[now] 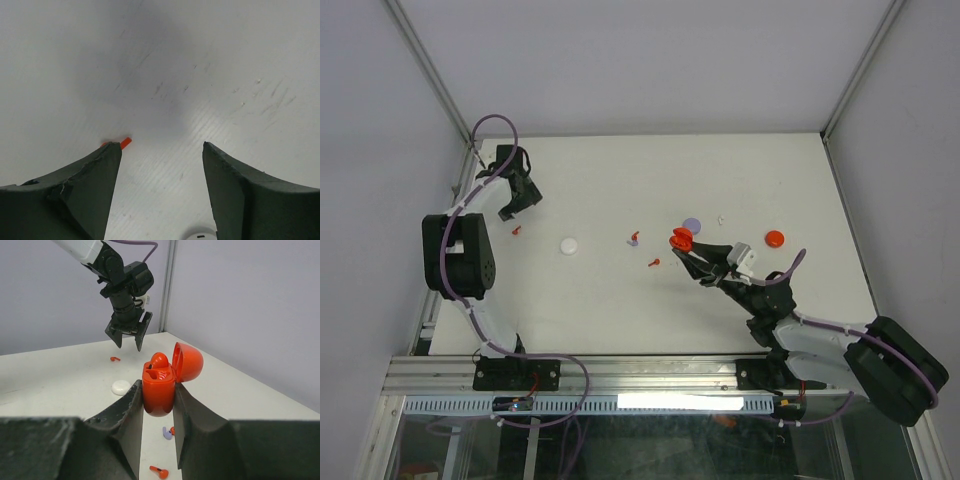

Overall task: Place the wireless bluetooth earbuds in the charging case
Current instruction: Adjust the earbud at the center of the board.

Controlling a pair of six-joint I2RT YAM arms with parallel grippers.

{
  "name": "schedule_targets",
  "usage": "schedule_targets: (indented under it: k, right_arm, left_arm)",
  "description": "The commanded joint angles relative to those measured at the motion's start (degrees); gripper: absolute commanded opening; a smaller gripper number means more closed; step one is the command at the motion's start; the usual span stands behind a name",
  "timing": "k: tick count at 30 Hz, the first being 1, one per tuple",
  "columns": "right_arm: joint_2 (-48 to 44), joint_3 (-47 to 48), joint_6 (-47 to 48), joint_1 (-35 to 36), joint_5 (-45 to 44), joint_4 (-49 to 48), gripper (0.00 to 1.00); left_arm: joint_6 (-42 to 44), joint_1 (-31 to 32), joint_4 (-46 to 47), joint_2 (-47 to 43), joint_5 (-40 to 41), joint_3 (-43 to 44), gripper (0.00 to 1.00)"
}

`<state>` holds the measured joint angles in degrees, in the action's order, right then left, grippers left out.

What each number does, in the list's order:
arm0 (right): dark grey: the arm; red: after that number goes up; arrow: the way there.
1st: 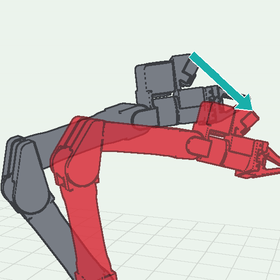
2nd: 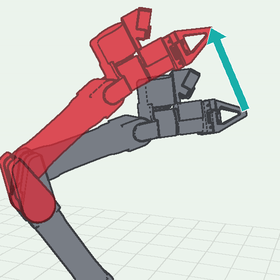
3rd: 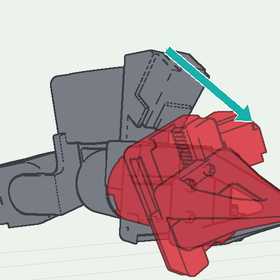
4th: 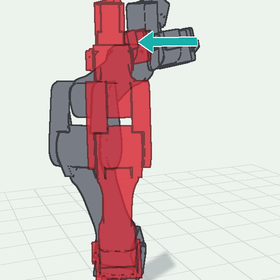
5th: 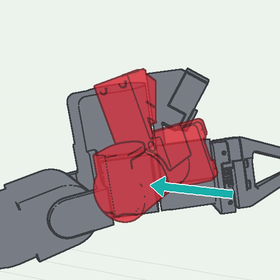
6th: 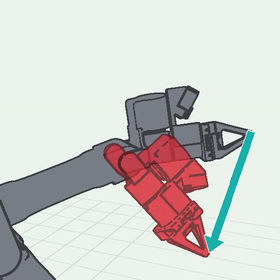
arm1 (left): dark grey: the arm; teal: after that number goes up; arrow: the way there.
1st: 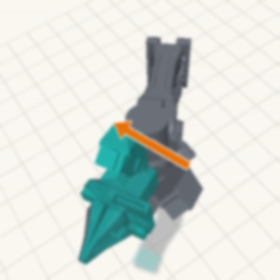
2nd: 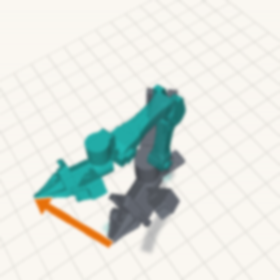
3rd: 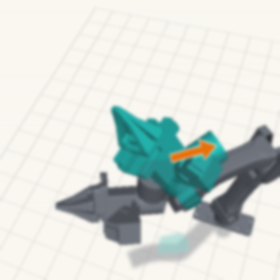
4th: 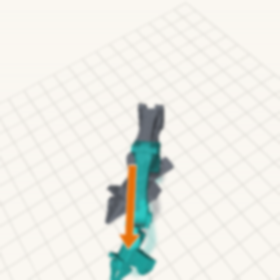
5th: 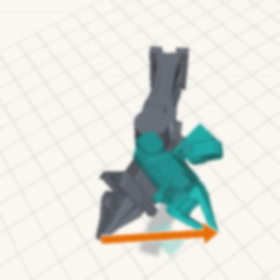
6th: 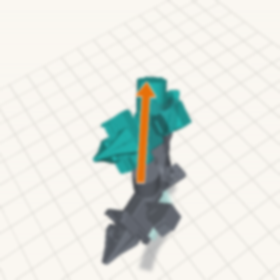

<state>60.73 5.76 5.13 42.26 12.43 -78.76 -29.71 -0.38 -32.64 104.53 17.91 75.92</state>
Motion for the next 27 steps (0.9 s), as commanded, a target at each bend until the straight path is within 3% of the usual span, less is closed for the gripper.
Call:
schedule_targets:
  k: [1, 14, 27]
  right_arm:
    - [-1.5, -0.1, 1.0, 0.1, 0.2, -1.6, 0.0]
    - [-2.1, 0.0, 1.2, 0.1, 0.8, -0.5, 0.0]
    - [-3.1, 0.2, 1.1, 0.1, 0.5, 0.4, 0.0]
  left_arm:
    - [3.1, -0.8, 0.9, 3.1, -0.2, 4.9, 0.68]
    - [5.3, -1.2, -0.6, 10.6, -0.9, 7.1, 0.67]
    - [5.6, -0.6, -5.1, 5.9, -3.4, 2.0, 0.65]
